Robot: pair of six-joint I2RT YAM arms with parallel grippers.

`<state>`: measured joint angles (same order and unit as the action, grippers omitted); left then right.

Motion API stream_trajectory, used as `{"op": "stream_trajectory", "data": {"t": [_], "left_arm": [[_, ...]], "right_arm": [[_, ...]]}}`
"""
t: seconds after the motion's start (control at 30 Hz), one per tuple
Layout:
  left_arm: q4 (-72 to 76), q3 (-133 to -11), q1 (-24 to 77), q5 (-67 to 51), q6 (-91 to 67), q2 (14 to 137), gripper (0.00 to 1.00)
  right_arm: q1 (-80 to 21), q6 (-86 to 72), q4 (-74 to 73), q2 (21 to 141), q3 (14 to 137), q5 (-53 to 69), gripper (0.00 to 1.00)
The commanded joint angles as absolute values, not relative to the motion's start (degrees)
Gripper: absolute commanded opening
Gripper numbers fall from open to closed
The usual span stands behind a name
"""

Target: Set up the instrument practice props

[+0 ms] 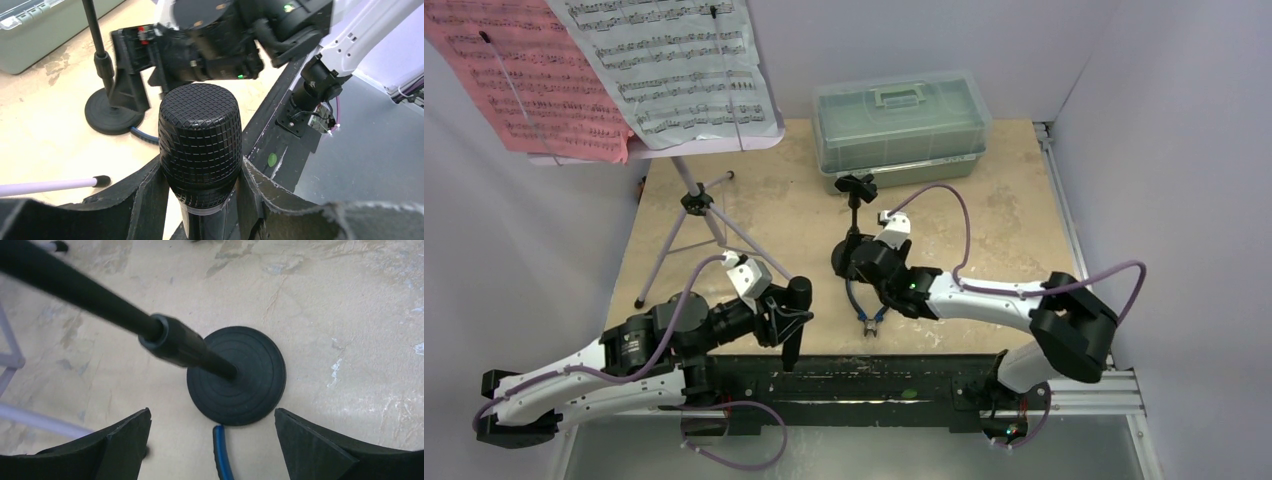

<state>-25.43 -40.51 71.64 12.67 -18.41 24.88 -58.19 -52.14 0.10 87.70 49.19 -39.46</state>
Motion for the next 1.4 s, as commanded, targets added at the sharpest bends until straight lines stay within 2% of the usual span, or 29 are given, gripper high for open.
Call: {"op": "stream_trajectory", "data": {"t": [0.0, 0.13, 0.23, 0.4, 0.5, 0.57, 0.67, 0.8, 0.97, 1.1, 1.27, 1.37], "left_arm": [[-24.48, -40.96, 71.54, 14.91, -18.63, 25.76, 0.00], [-24.46, -40.96, 71.54, 15.28, -18.63, 26.10, 0.00], [-24.31, -40.96, 71.54, 15.26, -18.58, 25.90, 0.00], [-23.81, -40.69, 71.54, 14.97, -18.54, 25.26, 0.00], [-23.59, -40.49, 71.54, 14.90, -18.62, 24.93, 0.00], [-23.20, -40.35, 71.54, 14.85, -18.64, 24.71, 0.00], [-23.29, -40.26, 71.54, 15.21, -18.84, 24.46, 0.00], [-23.35, -39.97, 71.54, 14.94, -19.58, 23.02, 0.00], [-22.98, -39.68, 71.54, 15.63, -19.60, 21.32, 0.00], [-22.96, -39.57, 71.54, 15.41, -19.86, 21.26, 0.00], [-22.76, -39.55, 71.54, 15.64, -19.82, 22.09, 0.00], [-22.68, -39.55, 71.54, 15.64, -19.66, 22.61, 0.00]], "right_arm": [[-58.45, -42.53, 7.54, 78.22, 41.83, -28.64, 0.97], [-58.12, -33.86, 14.68, 66.77, 30.62, -23.50, 0.99], [-53.87, -22.47, 23.83, 55.70, 22.85, -13.98, 0.99], [-38.20, -9.96, 25.95, 46.95, 25.08, 6.81, 0.99], [-26.87, -11.86, 30.38, 50.40, 30.19, 25.72, 0.99], [-21.06, -18.40, 40.58, 55.23, 33.51, 36.15, 0.99], [-18.16, -23.30, 46.09, 59.47, 41.27, 46.07, 0.99], [-16.55, -22.99, 43.51, 62.01, 50.25, 53.05, 0.99], [-16.43, -26.87, 41.49, 72.14, 62.35, 66.28, 0.99], [-16.44, -29.32, 45.23, 75.66, 64.79, 69.78, 0.99], [-16.47, -20.38, 34.89, 79.21, 69.03, 70.09, 0.99], [-16.50, -19.15, 34.84, 80.86, 69.13, 69.70, 0.99]]}}
